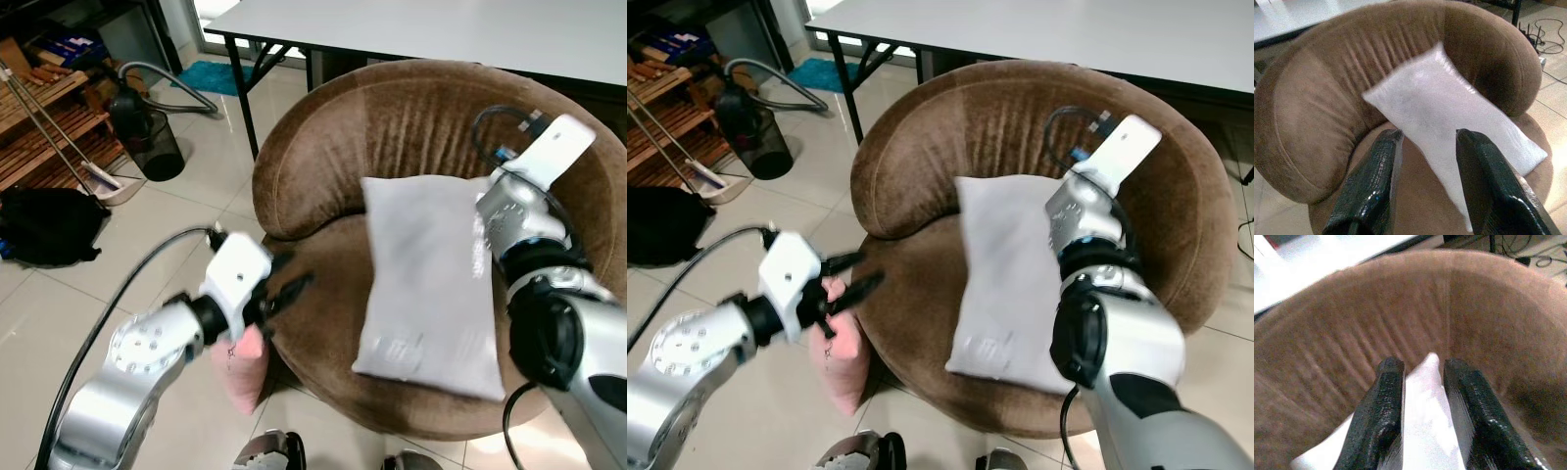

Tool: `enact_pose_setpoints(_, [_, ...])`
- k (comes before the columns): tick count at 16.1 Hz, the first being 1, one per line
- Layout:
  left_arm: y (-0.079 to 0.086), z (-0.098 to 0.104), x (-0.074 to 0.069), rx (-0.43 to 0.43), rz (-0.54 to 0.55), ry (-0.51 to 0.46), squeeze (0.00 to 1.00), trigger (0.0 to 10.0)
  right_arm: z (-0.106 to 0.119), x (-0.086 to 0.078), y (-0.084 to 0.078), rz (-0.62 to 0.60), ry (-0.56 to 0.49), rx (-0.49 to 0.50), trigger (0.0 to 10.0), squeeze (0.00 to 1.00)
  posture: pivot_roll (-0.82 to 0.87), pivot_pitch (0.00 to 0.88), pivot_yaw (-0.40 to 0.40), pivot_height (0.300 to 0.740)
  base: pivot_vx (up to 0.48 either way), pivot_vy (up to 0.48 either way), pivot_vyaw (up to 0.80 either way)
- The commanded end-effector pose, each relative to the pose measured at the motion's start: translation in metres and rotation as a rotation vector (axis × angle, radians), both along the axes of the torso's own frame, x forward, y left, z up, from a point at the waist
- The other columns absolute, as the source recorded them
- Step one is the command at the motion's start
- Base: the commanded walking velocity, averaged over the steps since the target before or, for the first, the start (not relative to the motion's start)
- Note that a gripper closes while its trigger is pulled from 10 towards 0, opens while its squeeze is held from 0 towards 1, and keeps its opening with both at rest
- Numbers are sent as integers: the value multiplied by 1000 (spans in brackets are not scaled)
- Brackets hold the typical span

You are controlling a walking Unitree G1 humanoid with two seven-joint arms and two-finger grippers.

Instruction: Move the pillow to the sofa from floor

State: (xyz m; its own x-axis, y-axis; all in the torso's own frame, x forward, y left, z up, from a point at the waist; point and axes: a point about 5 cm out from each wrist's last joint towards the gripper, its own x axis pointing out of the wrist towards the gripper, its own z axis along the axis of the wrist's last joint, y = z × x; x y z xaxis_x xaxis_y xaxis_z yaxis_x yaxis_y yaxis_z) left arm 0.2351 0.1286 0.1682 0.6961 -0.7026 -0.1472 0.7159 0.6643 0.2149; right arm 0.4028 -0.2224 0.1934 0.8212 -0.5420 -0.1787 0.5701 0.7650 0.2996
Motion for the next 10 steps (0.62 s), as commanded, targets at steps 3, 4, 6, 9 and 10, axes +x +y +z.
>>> enact_pose_setpoints(3, [10, 0, 17, -16, 197, -60, 0, 10000, 17, 8, 18, 146, -109, -92, 10000, 0, 84, 111, 70, 740, 0, 0, 0])
enact_pose_setpoints(4, [12, -2, 20, -23, 239, -67, 0, 10000, 15, 8, 23, 189, -120, -107, 10000, 0, 64, 97, 67, 740, 0, 0, 0])
enact_pose_setpoints(6, [19, -13, 19, -22, 345, -77, 0, 10000, -10, -7, 52, 390, -164, -131, 10000, 0, 18, 60, 70, 740, 0, 0, 0])
enact_pose_setpoints(9, [17, -27, 22, 45, 401, -89, 0, 10000, -47, -67, 70, 509, -102, -145, 10000, 0, -31, 28, 47, 740, 0, 0, 0])
enact_pose_setpoints(10, [14, -26, 25, 40, 419, -98, 0, 10000, -54, -83, 71, 528, -66, -151, 10000, 0, -31, 30, 44, 740, 0, 0, 0])
